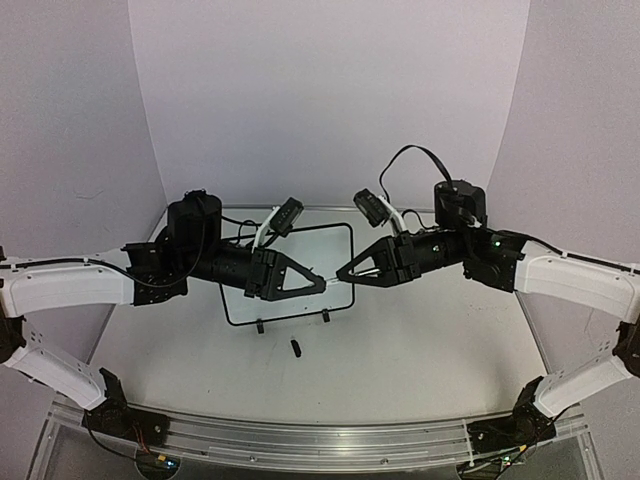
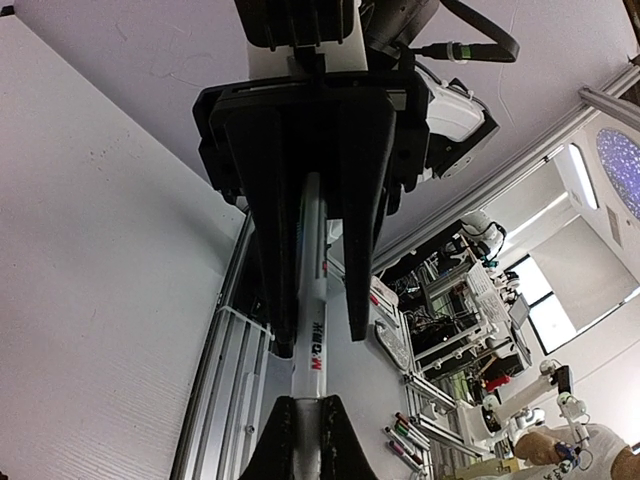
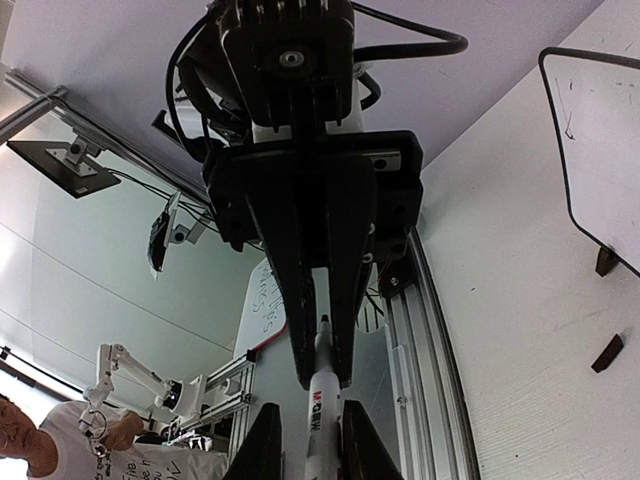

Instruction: Write a sentence on the whiteboard

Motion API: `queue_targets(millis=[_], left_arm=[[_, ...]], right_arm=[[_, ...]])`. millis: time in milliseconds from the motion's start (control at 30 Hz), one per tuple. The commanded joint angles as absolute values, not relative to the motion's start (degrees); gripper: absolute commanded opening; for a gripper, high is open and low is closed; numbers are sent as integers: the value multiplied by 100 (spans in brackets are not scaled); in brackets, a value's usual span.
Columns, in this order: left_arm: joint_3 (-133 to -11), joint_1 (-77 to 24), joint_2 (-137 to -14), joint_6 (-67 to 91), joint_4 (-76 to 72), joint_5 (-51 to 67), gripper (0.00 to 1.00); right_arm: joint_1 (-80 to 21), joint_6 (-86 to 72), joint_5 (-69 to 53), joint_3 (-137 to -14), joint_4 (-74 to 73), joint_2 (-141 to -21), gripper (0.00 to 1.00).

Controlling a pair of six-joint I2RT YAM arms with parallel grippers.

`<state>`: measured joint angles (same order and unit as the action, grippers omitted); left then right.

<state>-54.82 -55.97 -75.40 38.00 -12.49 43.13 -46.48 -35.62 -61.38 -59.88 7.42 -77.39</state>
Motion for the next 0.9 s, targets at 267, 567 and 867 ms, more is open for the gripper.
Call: queue_targets(millis=[267,567,867], left_arm=[[-5532,-5638,-7381,3805,-1748,4103,0],[-5501,-5590,-7306,3815,-1700,4087,0],[-5458,-5560,-7237,3823,-1635,4023,0]], right_arm=[[-4857,-3591,-6236,-6173,1125,-7951,18],[-4871,-3565,-6258,-6105,1090,-7979,13],[-4874,-3369,-6088,-6106,840,-7902,0]])
